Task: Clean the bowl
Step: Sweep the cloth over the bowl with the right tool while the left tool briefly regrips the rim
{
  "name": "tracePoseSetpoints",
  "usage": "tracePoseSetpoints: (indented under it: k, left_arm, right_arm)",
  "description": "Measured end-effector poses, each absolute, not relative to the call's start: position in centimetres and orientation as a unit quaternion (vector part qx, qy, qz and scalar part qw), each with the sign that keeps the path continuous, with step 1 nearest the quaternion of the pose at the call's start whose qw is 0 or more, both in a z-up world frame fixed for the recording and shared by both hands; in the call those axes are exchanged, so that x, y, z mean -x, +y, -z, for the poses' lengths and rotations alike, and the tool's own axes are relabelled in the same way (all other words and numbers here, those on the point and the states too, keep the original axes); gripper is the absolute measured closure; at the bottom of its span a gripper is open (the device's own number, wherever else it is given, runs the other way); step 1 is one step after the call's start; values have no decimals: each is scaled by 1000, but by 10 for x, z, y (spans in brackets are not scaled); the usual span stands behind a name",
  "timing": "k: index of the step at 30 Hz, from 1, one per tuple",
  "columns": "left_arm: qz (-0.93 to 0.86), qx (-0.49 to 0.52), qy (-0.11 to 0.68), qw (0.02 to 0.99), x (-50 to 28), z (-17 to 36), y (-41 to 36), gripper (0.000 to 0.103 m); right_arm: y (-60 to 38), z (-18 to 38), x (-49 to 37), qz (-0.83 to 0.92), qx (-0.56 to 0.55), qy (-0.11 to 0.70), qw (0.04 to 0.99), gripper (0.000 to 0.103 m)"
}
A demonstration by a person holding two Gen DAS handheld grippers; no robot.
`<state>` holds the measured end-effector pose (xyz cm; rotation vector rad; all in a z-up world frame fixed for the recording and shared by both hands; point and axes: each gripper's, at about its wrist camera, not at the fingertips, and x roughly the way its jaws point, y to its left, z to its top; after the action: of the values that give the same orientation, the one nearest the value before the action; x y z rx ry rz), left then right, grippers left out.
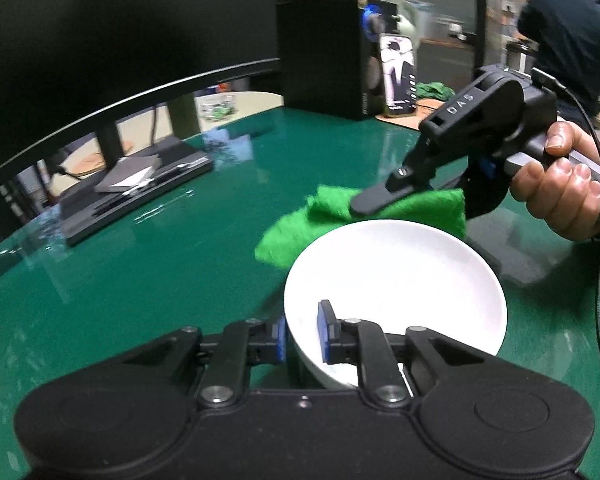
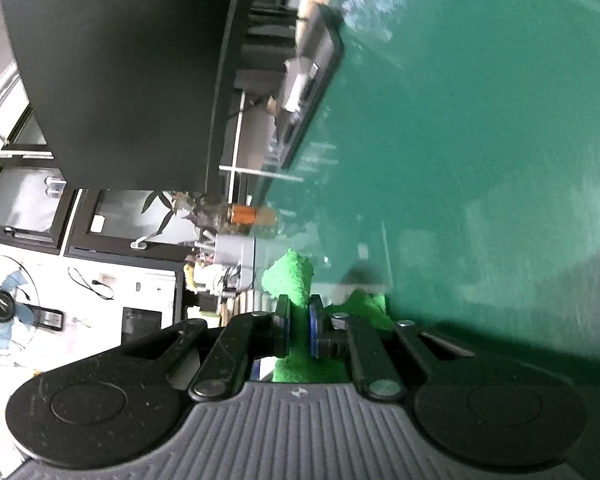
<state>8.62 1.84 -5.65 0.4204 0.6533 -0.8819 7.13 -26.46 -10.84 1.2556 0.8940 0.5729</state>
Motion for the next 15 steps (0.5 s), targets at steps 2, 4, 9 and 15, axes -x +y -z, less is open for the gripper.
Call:
tracePoseSetpoints:
  k: [2, 4, 9, 15]
  left_arm:
    - [420, -200, 310, 829, -86, 59, 15, 75]
    - [418, -200, 312, 829, -86, 59, 12, 75]
    - [416, -197, 316, 830, -86, 60, 13, 75]
    - [420, -195, 318, 827, -86, 59, 14, 75]
  right_arm:
    - [-260, 109, -76, -258, -559, 401, 678, 93]
    - [-255, 109, -81, -261, -559, 404, 675, 93]
    - [-243, 110, -93, -267, -559, 410, 669, 93]
    - [-244, 111, -95, -272, -560, 415, 663, 93]
